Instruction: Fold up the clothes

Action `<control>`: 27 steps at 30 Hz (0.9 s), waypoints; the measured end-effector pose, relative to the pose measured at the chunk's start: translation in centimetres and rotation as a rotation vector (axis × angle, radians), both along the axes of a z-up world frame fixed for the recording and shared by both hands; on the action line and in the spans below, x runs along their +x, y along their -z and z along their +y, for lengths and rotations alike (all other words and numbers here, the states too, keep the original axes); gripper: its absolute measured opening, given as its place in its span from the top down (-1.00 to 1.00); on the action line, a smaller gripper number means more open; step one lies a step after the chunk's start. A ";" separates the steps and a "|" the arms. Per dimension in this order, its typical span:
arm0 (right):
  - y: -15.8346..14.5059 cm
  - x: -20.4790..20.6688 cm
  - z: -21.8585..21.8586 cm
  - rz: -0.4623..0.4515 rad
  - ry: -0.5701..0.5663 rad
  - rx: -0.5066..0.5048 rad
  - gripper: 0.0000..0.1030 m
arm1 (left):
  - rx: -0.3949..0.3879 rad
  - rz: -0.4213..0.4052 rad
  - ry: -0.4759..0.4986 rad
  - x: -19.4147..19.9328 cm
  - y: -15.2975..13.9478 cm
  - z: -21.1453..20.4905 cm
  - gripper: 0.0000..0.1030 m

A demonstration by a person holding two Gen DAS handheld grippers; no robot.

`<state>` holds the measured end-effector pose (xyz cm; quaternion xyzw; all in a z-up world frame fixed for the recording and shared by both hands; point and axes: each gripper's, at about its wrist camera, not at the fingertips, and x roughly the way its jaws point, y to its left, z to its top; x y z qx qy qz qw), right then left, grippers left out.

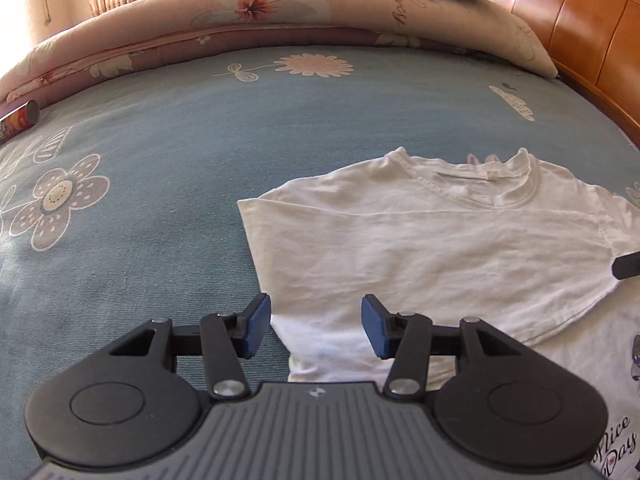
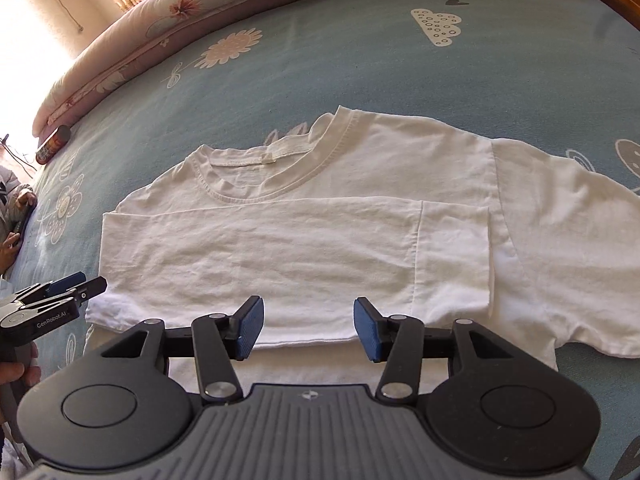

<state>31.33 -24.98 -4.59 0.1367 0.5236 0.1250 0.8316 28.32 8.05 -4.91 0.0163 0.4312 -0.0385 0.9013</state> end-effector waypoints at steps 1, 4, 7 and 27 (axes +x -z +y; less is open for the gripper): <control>0.2 -0.1 0.4 0.007 -0.011 0.001 -0.06 | -0.022 0.011 0.038 -0.2 0.0 -0.4 0.03; 0.7 -0.5 1.1 0.030 -0.030 0.013 -0.06 | 0.003 0.083 0.080 -0.5 1.6 -1.3 -0.04; 1.1 -0.6 1.9 0.038 -0.058 0.005 -0.10 | 0.048 0.067 0.023 -0.7 1.6 -0.9 0.08; -0.2 -3.4 6.0 0.063 -0.038 -0.007 -0.14 | 0.019 0.001 0.000 8.2 1.2 2.8 0.11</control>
